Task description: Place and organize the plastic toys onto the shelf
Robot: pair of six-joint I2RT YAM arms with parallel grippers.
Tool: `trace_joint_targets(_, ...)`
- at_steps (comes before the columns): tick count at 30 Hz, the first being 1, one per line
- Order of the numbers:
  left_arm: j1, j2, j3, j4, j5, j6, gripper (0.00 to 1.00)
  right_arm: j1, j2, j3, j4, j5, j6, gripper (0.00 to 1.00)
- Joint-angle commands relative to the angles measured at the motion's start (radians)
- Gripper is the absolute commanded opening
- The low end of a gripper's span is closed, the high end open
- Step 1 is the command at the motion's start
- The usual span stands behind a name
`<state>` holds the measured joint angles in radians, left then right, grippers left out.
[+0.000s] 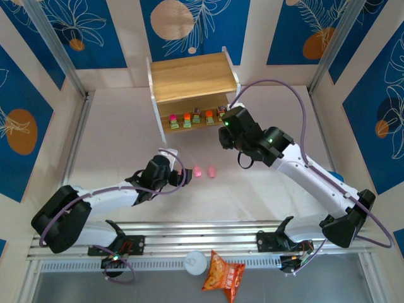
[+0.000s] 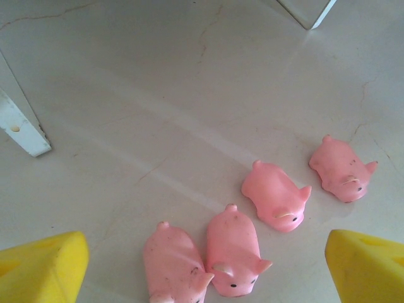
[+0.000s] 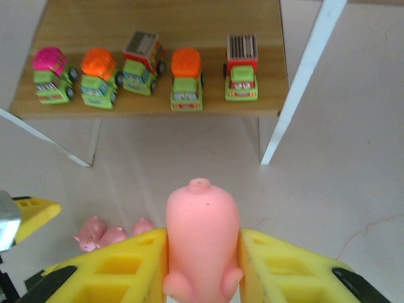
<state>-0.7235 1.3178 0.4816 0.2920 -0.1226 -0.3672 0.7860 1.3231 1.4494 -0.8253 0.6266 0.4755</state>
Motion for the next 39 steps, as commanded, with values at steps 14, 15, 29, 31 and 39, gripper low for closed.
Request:
trace_joint_targets(14, -0.006, -0.001, 0.024, 0.001, 0.017, 0.002, 0.96, -0.075, 0.228, 0.479, -0.171, -0.064, -0.145, 0.31)
trace_joint_targets(15, -0.007, -0.001, 0.023, 0.0, 0.017, 0.002, 0.96, -0.08, 0.247, 0.507, -0.178, -0.065, -0.151, 0.31)
trace_joint_targets(29, -0.007, -0.014, 0.023, -0.005, 0.011, 0.005, 0.96, -0.15, 0.559, 0.99, -0.306, -0.026, -0.241, 0.31)
trace_joint_targets(31, -0.005, -0.016, 0.022, -0.006, 0.01, 0.005, 0.96, -0.159, 0.597, 1.047, -0.314, -0.017, -0.258, 0.31)
trace_joint_targets(39, -0.006, -0.008, 0.026, -0.002, 0.009, 0.006, 0.96, -0.204, 0.686, 1.159, -0.325, -0.019, -0.28, 0.31)
